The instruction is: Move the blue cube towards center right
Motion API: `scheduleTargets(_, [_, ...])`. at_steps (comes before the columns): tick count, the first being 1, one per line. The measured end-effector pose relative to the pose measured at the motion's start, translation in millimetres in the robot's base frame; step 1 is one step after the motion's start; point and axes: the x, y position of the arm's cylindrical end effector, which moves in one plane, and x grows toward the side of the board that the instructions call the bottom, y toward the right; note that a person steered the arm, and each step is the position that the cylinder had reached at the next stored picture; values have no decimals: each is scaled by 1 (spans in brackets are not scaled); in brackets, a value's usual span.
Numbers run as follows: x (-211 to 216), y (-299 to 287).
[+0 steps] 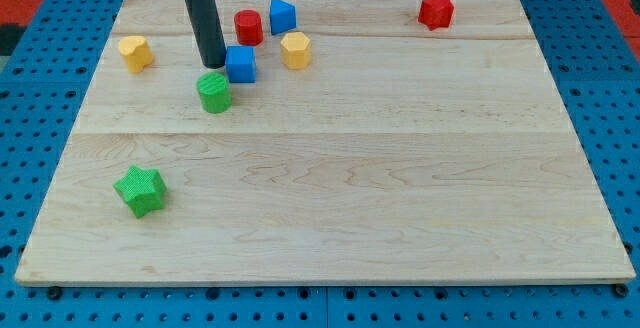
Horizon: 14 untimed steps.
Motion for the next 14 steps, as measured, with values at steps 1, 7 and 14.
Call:
scheduleTargets(1, [-1, 26])
scheduleTargets(7, [58, 205])
scheduleTargets(14, [19, 370])
